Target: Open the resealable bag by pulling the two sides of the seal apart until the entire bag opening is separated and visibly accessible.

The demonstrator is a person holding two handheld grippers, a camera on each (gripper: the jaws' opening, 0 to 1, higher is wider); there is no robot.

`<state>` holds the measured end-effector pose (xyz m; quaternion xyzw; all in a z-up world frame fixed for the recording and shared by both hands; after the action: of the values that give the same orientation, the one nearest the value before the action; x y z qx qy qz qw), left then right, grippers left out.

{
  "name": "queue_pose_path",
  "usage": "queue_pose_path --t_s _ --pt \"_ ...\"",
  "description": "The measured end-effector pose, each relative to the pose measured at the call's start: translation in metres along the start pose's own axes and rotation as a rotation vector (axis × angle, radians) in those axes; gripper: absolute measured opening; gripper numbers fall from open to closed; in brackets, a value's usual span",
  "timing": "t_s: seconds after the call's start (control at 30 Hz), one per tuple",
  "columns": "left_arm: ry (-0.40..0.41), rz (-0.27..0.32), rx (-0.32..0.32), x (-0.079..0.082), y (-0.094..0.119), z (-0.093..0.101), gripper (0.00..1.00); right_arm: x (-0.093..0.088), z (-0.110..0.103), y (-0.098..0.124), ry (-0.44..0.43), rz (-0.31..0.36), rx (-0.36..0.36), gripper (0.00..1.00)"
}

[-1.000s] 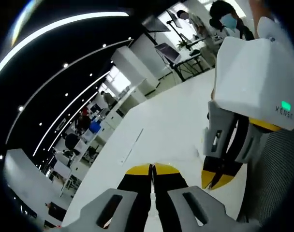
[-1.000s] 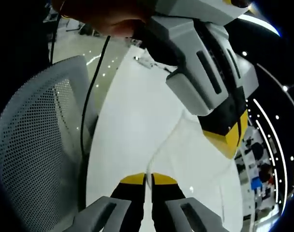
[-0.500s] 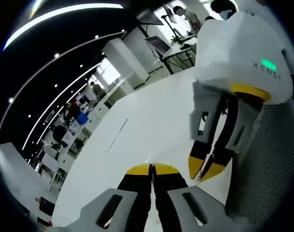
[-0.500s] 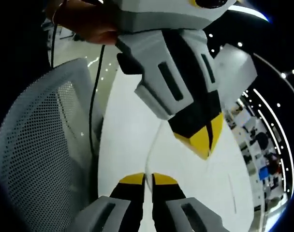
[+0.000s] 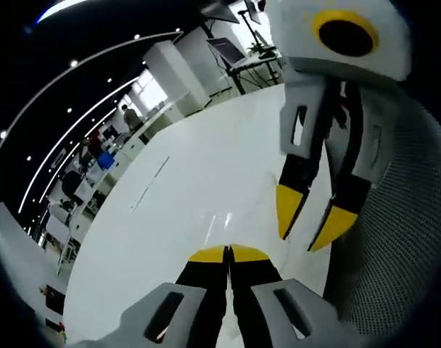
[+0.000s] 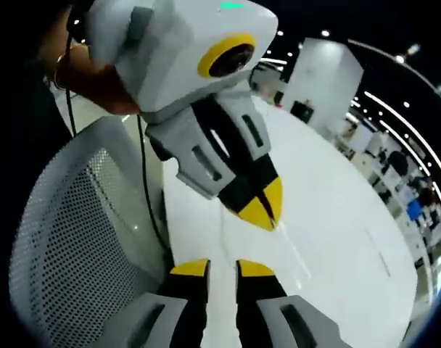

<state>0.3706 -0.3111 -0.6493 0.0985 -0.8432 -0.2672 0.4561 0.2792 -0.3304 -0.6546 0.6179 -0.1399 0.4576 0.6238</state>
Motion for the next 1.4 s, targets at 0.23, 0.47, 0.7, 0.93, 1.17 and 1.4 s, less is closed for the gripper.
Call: queue_pose_path --t_s 0.23,0.47,0.7,0.93,1.17,1.4 --pt "0.003 -0.043 -0.038 -0.016 -0.008 0.008 0.00 -0.014 0.010 0.014 -0.144 0.000 -0.046 0.17" --pt "0.004 -0.086 -0.054 -0.031 -0.019 0.003 0.00 -0.024 0.022 0.023 -0.242 0.011 -0.094 0.18" --pt "-0.012 -0.103 -0.061 -0.033 -0.032 -0.009 0.00 -0.031 0.033 0.030 -0.299 0.011 -0.130 0.23" --pt "-0.024 -0.127 -0.051 -0.037 -0.051 -0.022 0.00 -0.043 0.041 0.037 -0.447 0.038 -0.165 0.33" --pt "-0.065 -0.155 -0.060 -0.042 -0.071 -0.036 0.00 -0.055 0.045 0.043 -0.545 0.040 -0.190 0.38" --pt "-0.103 -0.175 -0.055 -0.050 -0.091 -0.057 0.00 -0.066 0.053 0.048 -0.595 0.027 -0.255 0.38"
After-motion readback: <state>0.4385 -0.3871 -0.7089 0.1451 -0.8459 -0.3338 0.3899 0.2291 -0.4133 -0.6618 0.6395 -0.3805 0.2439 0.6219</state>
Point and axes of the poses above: the point that each gripper's makers call its tool centre point, and the gripper's own axes: y roughly backward along the fingers, z roughly to its right, x roughly out of its top, the point moved 6 cm from there along y, roughly backward along the fingers, and after that the axes turned 4 degrees about z, right-handed, at the moved point
